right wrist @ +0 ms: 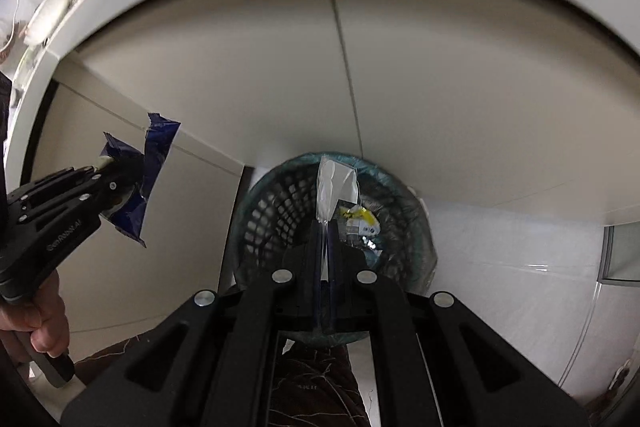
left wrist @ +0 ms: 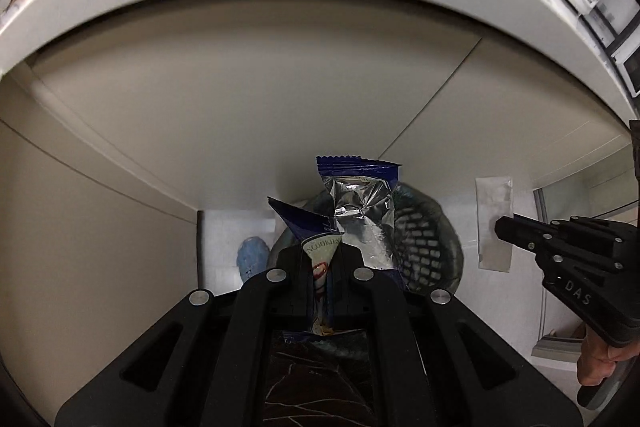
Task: Collect trash
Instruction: 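Carry the blue packet and clear bag with both grippers over the trash bin, then open the right gripper to drop the clear bag while the left gripper drops the blue packet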
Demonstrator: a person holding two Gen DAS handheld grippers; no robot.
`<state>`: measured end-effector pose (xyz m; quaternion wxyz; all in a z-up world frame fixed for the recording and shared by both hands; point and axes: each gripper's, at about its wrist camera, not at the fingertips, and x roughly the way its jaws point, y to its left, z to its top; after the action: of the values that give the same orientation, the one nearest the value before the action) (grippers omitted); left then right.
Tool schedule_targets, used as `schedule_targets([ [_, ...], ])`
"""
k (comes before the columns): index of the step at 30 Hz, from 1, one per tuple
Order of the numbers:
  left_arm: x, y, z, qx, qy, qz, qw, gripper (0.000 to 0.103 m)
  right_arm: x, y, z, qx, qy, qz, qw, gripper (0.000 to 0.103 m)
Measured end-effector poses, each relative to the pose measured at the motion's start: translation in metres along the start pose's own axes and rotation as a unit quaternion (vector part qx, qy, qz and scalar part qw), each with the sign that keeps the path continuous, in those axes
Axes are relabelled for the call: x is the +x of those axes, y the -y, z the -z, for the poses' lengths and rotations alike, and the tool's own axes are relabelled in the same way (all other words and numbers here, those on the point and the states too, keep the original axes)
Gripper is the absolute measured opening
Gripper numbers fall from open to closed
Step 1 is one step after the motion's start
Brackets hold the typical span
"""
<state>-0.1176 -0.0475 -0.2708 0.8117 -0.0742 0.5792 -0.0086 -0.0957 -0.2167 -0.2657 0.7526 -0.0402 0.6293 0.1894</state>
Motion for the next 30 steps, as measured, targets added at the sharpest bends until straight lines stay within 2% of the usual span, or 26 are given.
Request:
schedule_targets([
  [9,0.007,-0.004,0.003,-0.004,-0.009,-0.007,0.9999,0.003,0.035,-0.01,0.007,-0.014,-0.035,-0.004,0.999,0.007],
  [13,0.011,-0.004,0.003,-0.007,-0.015,-0.008,0.9998,0.003,0.04,-0.011,0.006,-0.012,-0.041,-0.012,0.999,0.026],
  [15,0.014,-0.003,0.002,-0.007,-0.018,-0.008,0.9998,0.003,0.043,-0.009,0.007,-0.012,-0.041,-0.013,0.999,0.03],
  [23,0.019,-0.009,0.007,-0.002,-0.027,-0.007,0.9996,0.003,0.047,0.0,0.012,0.007,-0.035,-0.012,0.999,0.069],
  [26,0.023,-0.008,0.006,-0.001,-0.029,-0.007,0.9996,0.003,0.044,-0.001,0.011,0.014,-0.029,-0.012,0.999,0.081],
  [30,0.029,-0.006,0.004,0.002,-0.033,-0.004,0.9994,0.003,0.038,0.003,0.012,0.023,-0.014,0.0,1.0,0.092],
])
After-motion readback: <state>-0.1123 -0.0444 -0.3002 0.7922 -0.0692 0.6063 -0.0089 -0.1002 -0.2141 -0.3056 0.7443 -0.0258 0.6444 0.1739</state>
